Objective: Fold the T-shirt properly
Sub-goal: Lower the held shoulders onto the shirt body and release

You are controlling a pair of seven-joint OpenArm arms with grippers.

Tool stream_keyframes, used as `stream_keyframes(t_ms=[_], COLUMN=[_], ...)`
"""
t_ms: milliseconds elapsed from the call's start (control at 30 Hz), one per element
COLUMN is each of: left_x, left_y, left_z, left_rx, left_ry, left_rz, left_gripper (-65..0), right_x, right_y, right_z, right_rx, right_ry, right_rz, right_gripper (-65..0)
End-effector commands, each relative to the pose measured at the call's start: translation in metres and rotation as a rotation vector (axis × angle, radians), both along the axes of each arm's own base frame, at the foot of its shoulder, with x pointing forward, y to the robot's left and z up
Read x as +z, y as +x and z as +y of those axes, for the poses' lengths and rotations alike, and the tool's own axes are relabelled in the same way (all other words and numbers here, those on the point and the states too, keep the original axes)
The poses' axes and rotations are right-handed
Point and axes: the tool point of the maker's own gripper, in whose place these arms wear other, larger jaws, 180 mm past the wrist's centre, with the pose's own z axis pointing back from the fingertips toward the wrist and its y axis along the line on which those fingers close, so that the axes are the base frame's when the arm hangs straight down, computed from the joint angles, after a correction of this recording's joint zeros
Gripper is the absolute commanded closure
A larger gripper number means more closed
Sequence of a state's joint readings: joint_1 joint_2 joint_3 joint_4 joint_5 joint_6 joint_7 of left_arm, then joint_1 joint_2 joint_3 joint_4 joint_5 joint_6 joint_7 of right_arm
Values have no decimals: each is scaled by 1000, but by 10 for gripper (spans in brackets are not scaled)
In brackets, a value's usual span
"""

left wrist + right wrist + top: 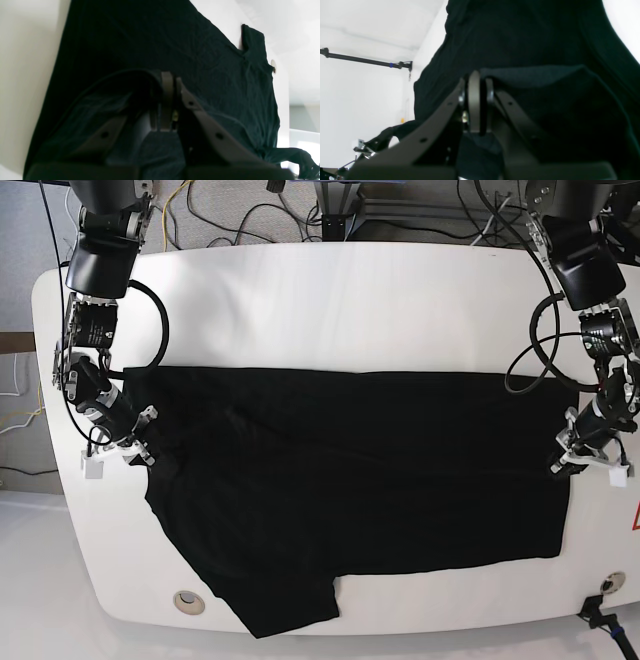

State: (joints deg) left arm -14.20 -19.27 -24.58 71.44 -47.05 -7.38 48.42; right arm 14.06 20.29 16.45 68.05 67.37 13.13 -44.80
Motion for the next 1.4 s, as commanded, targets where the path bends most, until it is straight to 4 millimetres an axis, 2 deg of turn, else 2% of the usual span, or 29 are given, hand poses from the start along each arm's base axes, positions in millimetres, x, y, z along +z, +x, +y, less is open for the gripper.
stream_keyframes(t_ms=[0, 100, 167, 233, 300, 367, 433, 533, 600, 667, 733, 833, 967, 1067, 1200, 1367], left_x=[27, 18, 12, 9, 14, 17, 18, 22, 43, 46, 61, 69, 77, 68, 45, 28], left_y=[13, 17, 20, 22, 31, 36, 36, 35, 35, 25, 16, -2, -21, -27, -41, -53], left_z=[9, 1, 2, 5, 11, 20, 24, 29, 42, 45, 48, 44, 45, 31, 19, 16], left_rx=[12, -11, -6, 2, 11, 16, 16, 22, 31, 22, 9, -22, -27, -107, -234, -273], left_ry=[21, 13, -2, -8, 35, 110, 166, 202, 255, 300, 368, 445, 581, 701, 804, 805], left_rz=[-77, -48, -31, -19, -12, 7, 23, 21, -14, -18, -50, -67, -119, -159, -138, -99], left_gripper=[0, 0, 0, -105, -212, -287, -332, -333, -333, -333, -333, -333, -333, -326, -212, -203], right_x=[23, 18, 15, 13, 13, 16, 23, 30, 34, 28, 32, 25, -2, -16, -25, -37], right_y=[15, 22, 30, 38, 51, 63, 70, 75, 72, 59, 45, 18, -16, -39, -58, -71], right_z=[-8, -10, -3, -3, -3, -5, -6, -12, -26, -29, -32, -39, -54, -75, -86, -91], right_rx=[-18, -23, -3, 6, 9, 17, 24, 25, 21, 56, 99, 150, 198, 181, 203, 181], right_ry=[6, 20, 23, 16, 5, -50, -98, -148, -191, -277, -399, -583, -807, -837, -835, -822], right_rz=[-69, -47, -29, -6, 12, 22, 14, 7, 8, 21, 4, 10, 85, 119, 123, 131], right_gripper=[0, 0, 0, 0, -151, -302, -394, -397, -387, -376, -371, -370, -353, -353, -353, -356])
